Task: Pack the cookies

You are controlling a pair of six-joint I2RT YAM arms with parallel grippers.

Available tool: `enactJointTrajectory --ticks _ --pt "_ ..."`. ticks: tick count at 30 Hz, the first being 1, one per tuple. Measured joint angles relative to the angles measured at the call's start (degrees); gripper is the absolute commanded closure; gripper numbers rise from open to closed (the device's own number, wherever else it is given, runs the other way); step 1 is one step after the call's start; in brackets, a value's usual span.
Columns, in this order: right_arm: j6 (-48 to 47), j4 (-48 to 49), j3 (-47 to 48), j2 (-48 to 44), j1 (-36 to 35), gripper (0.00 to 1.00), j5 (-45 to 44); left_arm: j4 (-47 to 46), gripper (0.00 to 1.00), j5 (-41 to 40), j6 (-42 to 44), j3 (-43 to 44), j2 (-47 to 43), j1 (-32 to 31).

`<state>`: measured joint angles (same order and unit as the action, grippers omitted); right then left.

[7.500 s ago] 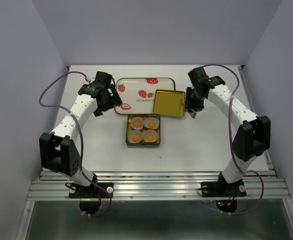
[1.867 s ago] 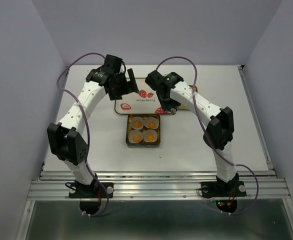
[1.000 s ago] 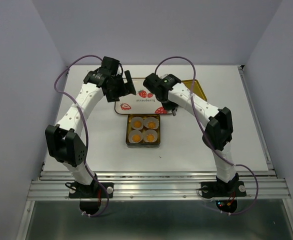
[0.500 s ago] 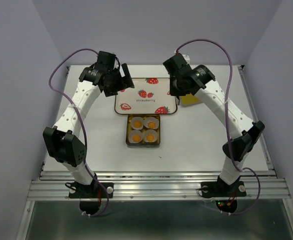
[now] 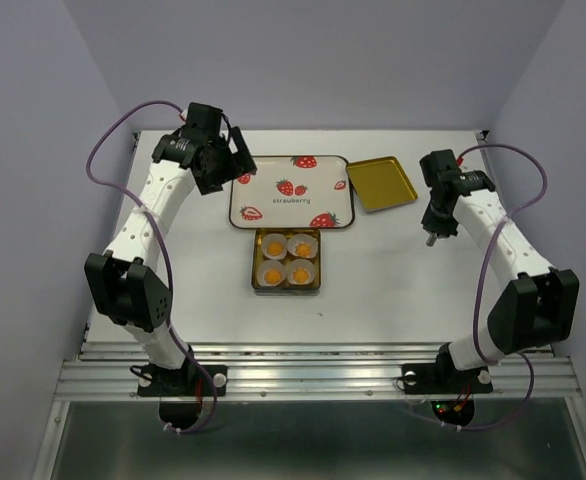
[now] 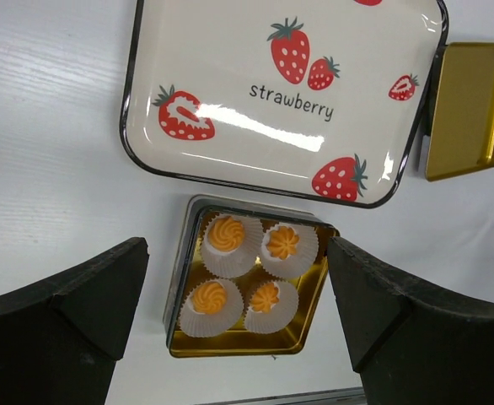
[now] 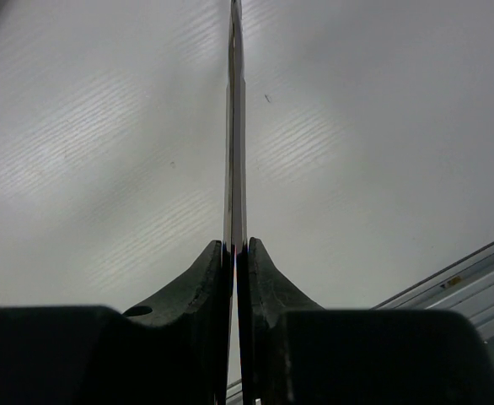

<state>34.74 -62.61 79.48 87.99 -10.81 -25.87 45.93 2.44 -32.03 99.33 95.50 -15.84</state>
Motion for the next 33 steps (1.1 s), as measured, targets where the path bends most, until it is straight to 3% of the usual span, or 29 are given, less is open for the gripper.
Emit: enactJointTrajectory --ticks 9,19,26,33 --pt "-1.51 9.16 -13.11 -5.25 1.07 0.94 5.38 0.04 0.01 -2.03 -0.37 0.02 1.86 2.34" --pt "-2.47 12.37 -16.5 -6.32 1.09 0.99 7.76 0.2 0.01 -3.5 -0.35 2.1 3.89 4.59" --pt "-6.62 12.44 -10.38 -6.19 1.09 0.99 9.88 0.33 0.01 -3.96 0.09 4.81 4.09 5.09" --pt "-16.26 13.11 5.73 -3.34 0.92 0.98 22.18 0.61 0.01 -4.11 0.35 6.27 4.13 5.38"
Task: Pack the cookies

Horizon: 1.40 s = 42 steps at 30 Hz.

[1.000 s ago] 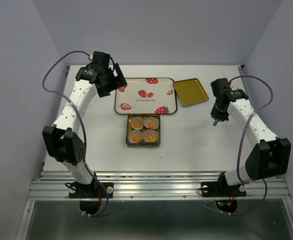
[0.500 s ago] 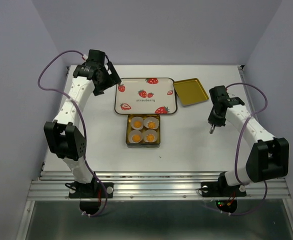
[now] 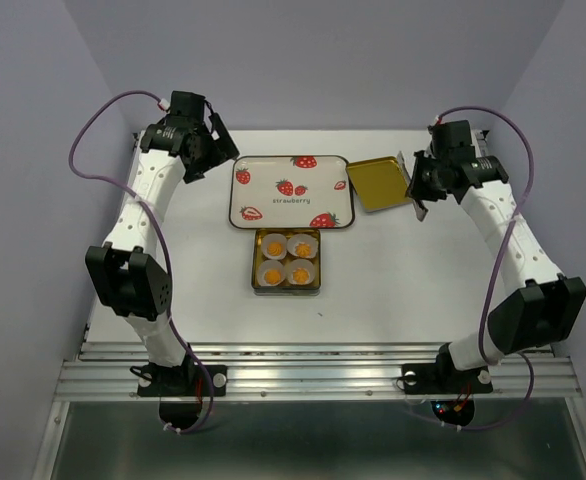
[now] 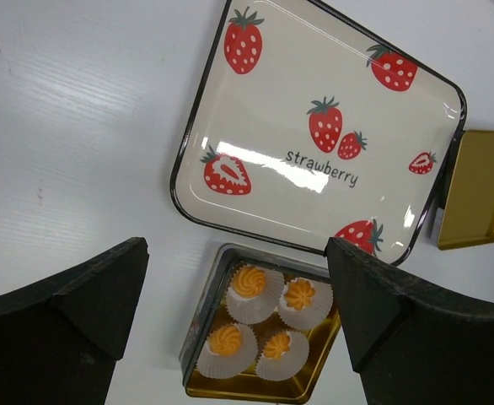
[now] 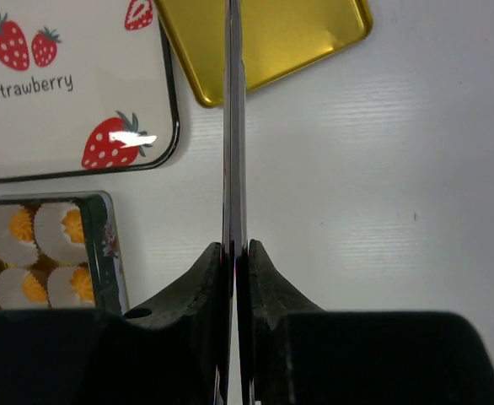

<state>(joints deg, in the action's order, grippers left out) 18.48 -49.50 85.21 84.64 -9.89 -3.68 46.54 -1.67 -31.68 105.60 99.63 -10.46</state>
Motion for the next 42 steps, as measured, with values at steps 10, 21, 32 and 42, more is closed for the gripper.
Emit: enactJointTrajectory --ticks 10,21,32,42 --pt "-9.55 -9.53 9.84 10.4 -3.26 0.84 6.34 -0.42 0.01 -0.37 0.42 0.0 0.0 0.46" --pt "-10.01 -11.28 14.51 14.8 -7.17 0.7 4.26 -1.22 0.01 -0.39 1.51 -2.1 -0.17 0.63" --pt "-11.21 -11.91 16.35 20.09 -7.5 0.61 2.14 -1.31 0.01 -0.35 1.88 -2.16 -0.48 1.22" --pt "-11.65 -12.13 18.25 20.09 -8.61 0.55 1.88 -1.31 0.01 0.04 1.88 -2.16 -0.48 1.44"
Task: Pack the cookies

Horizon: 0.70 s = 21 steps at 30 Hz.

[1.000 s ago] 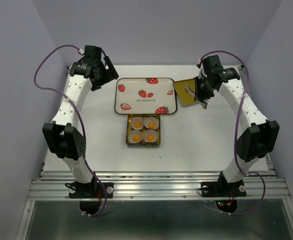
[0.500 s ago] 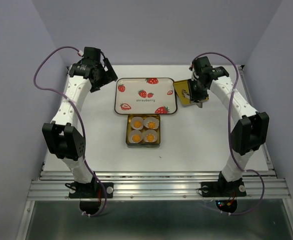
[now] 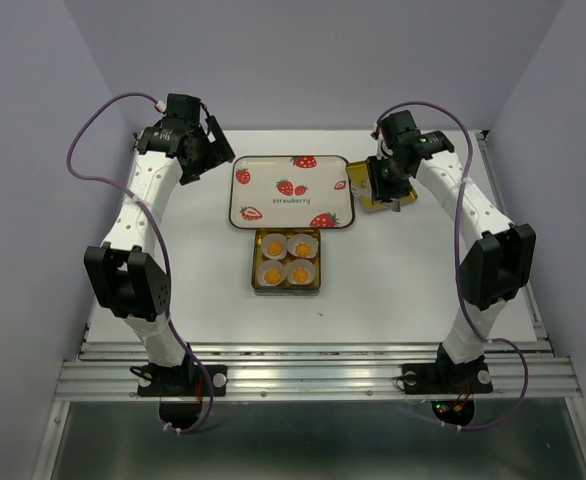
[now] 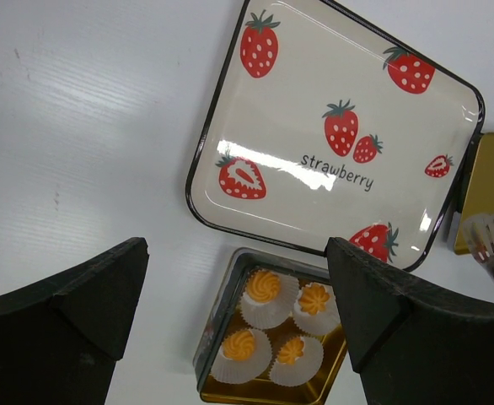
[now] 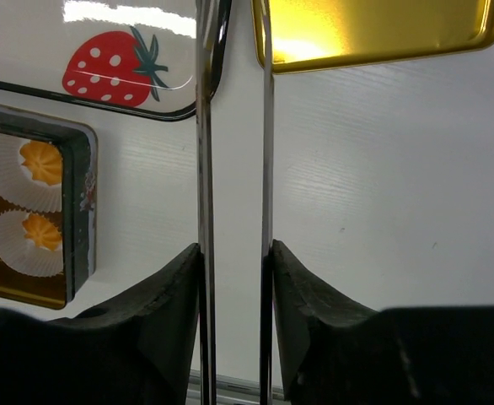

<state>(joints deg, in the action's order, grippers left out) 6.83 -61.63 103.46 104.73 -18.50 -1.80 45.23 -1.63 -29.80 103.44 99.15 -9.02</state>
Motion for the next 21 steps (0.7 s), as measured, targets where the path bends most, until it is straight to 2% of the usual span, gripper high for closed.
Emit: enactJointTrajectory --ticks 21 --pt "-0.92 0.0 0.0 1.92 -1.86 0.55 -3.89 -0.2 0.01 0.09 0.02 -0.79 0.0 0.2"
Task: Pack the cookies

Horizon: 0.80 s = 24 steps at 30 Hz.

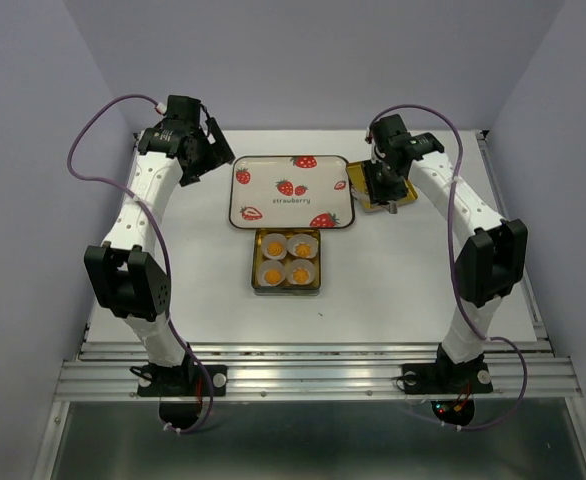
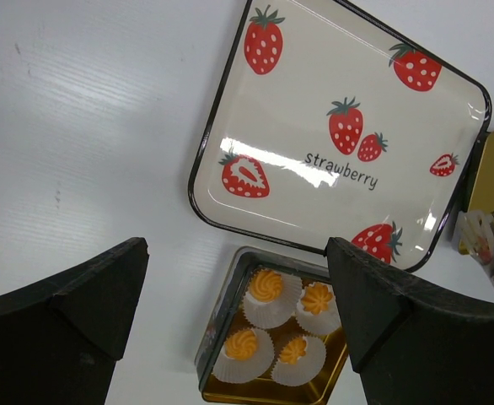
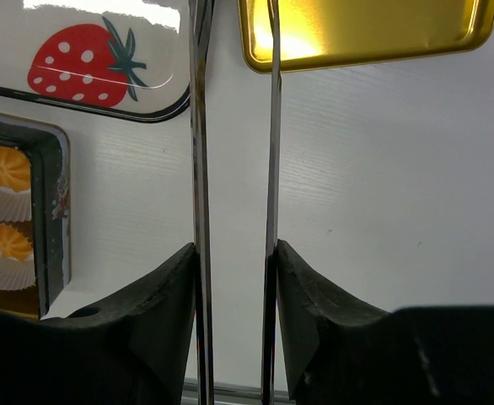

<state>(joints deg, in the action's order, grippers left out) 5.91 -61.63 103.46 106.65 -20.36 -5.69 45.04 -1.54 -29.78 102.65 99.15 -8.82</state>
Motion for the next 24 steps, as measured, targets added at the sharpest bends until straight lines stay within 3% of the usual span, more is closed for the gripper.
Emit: enactJointTrajectory --ticks 11,17,24 --pt "2.38 3.56 -0.13 -0.37 -0.04 0.58 -6.25 0.0 0.01 -0.02 0.0 -0.07 0.0 0.31" --pt "7.23 8.5 -2.91 -5.22 1.16 0.58 -11.21 -0.02 0.01 -0.04 -0.02 -0.17 -0.02 0.31" --pt "10.47 16.15 -20.13 -13.77 14.47 0.55 -13.22 -0.52 0.01 0.31 -0.04 -3.74 -1.42 0.31"
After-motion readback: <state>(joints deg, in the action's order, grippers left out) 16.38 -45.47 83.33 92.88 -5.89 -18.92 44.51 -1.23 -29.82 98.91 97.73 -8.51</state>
